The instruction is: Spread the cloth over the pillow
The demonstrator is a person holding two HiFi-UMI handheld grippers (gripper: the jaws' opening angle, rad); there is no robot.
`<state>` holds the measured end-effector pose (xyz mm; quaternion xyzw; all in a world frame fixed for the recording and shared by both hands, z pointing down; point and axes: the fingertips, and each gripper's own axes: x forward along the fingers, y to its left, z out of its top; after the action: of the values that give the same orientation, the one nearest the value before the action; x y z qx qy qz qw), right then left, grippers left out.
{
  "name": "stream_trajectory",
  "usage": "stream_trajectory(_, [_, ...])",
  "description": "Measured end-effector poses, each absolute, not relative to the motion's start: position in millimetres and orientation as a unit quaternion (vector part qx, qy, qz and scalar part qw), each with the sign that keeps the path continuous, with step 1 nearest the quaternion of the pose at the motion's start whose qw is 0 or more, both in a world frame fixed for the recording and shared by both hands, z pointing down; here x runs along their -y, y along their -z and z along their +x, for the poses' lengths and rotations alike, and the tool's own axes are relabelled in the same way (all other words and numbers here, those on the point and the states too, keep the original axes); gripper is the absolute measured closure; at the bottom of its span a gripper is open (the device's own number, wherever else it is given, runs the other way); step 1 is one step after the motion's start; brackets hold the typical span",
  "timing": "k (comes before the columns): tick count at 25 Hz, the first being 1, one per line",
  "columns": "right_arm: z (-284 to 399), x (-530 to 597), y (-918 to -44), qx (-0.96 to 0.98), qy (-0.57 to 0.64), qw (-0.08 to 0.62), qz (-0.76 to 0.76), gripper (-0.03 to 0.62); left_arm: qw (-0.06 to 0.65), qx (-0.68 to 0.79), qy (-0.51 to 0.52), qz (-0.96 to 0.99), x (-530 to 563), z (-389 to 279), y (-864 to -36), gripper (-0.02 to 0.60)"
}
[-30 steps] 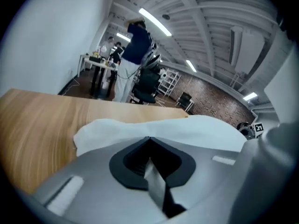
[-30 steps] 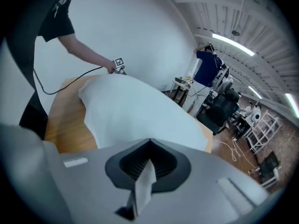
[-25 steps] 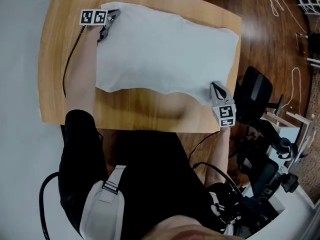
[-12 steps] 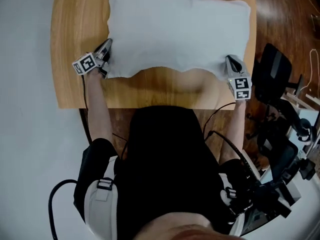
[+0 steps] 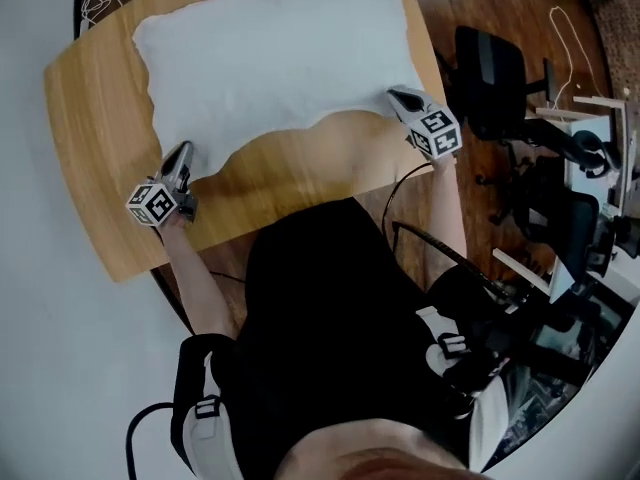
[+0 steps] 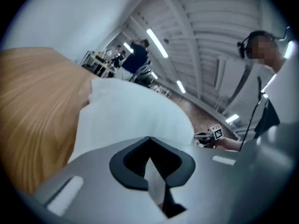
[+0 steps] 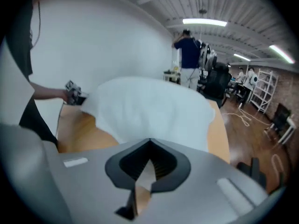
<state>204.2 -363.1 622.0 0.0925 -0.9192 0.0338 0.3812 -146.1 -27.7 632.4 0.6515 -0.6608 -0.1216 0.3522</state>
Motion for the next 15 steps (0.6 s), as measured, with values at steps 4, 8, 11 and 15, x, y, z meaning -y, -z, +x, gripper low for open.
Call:
stream_trajectory(4, [236,368,-684,0.891,-0.041,0.442,0.096,0.591,0.391,0.681,0.104,0.610,2,-148,-670,0.581])
stream_trajectory(8, [254,352,-655,0.931,-0.112,0.337,0.084,0.591,0.388,0.689,0.088,0.606,-10,-147,-660,0.581])
stream_trajectory(11, [283,372,-690,0.902,-0.185,0.361,0.148,0.591,0.401,0.689,0.073,0.600,-19,-152,-668,0.581])
stream_trajectory(15, [318,395,-699,0.832,-0.151,0.487,0.218,0.591,0.407,0.689,0.061,0.597,-20,-150,-674,0.581])
